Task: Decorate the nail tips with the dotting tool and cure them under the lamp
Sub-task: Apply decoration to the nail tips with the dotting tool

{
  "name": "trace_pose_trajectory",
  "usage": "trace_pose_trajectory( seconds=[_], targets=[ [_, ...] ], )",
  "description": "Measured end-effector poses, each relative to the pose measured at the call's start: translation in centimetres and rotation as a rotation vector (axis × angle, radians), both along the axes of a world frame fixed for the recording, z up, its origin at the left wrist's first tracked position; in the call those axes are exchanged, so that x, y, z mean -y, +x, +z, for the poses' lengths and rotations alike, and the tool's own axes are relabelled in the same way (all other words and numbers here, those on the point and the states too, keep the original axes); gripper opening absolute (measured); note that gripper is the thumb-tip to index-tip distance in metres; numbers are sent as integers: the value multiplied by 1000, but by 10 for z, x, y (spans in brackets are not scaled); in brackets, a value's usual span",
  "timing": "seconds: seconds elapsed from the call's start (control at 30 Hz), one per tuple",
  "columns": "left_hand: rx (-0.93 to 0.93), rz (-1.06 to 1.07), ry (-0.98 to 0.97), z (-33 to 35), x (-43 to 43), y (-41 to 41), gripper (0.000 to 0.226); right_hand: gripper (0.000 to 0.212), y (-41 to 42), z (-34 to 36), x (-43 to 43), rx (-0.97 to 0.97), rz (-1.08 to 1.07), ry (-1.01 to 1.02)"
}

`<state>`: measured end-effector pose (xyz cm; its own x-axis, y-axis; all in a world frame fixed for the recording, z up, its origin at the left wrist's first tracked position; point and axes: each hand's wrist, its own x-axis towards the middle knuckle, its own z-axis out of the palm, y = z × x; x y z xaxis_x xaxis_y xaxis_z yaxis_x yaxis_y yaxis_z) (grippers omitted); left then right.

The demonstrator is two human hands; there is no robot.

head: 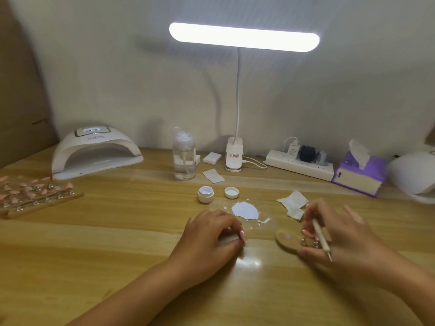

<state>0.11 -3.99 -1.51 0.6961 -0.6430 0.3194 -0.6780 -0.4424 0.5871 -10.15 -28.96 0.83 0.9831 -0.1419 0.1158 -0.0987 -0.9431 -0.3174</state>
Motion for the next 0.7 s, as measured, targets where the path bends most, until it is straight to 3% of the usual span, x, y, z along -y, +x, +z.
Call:
trace_pose_trajectory(
  seconds=[0.23,0.3,0.4,0.5,0.6,0.7],
  targets=[
    [118,-49,36,-2,-3,4,16,52,8,6,12,35,-113,93],
    [111,-55,-1,-1,-3,4,14,53,4,18,6,190,-97,128],
    [84,-54,-60,-1,0,5,8,39,3,37,-17,457,18,448],
    [31,-35,-78,-1,2,6,9,45,18,33,-54,371,104,847],
    [-13,-42,-79,0,0,9,8,51,42,9,-75,409,-27,963],
    [-61,-46,-103,-2,0,11,5,36,56,-12,-73,478,-136,1027]
  ],
)
